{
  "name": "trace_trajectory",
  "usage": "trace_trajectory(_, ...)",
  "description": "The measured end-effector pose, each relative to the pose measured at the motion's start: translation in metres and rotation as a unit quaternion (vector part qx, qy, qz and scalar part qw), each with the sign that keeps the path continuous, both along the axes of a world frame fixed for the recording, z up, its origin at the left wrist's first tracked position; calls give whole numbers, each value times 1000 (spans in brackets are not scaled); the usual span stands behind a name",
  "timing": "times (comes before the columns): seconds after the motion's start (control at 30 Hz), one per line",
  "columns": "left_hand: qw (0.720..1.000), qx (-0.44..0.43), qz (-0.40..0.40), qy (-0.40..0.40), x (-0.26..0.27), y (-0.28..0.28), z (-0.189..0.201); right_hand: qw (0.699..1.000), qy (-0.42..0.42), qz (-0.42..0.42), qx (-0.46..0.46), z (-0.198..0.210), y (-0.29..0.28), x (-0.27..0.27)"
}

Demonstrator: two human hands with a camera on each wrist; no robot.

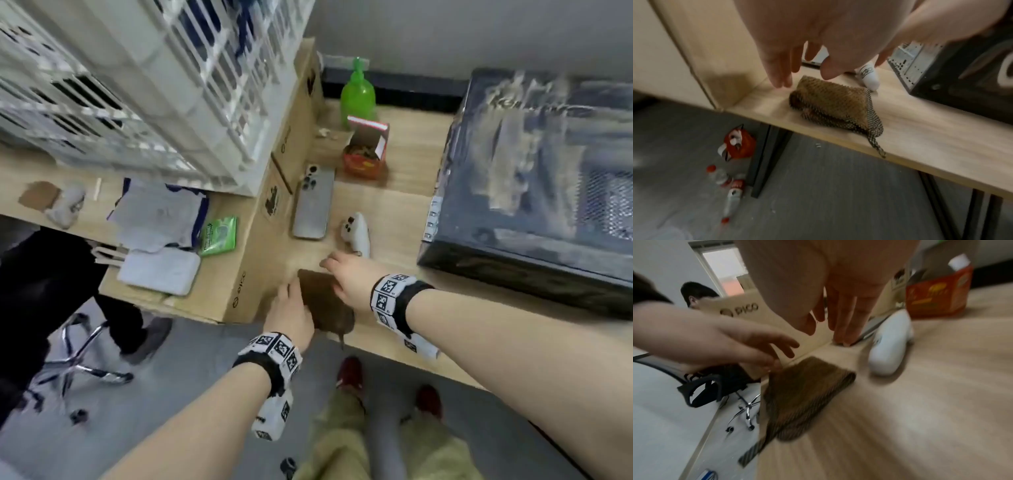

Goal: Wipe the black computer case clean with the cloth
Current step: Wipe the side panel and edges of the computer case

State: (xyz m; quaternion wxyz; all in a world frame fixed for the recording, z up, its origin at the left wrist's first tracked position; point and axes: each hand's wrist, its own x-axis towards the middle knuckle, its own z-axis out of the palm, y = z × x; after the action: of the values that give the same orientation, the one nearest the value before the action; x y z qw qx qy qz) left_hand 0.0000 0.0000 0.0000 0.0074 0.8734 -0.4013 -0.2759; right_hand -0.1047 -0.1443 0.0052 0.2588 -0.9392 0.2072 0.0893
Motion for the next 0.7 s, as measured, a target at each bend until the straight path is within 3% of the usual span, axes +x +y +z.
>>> trace_trajectory(0.17,996,-44,73,33,4,0,-25,997,64,-38,-35,-33,30,12)
trace_trajectory(0.27,991,-33,101,76,9,-6,-30,989,109,-77,-55,-29,31,17)
trace_trajectory(0.37,989,30,60,135,10,-14,-23,980,189,-62,-15,-13,29,14)
trace_trajectory(0.53,977,45,7,206,7,-30,10,987,128,-67,73,24,18,-20)
trace_trajectory(0.7,967,28,-37,251,0,-62,56,977,129,-102,138,81,-9,-63)
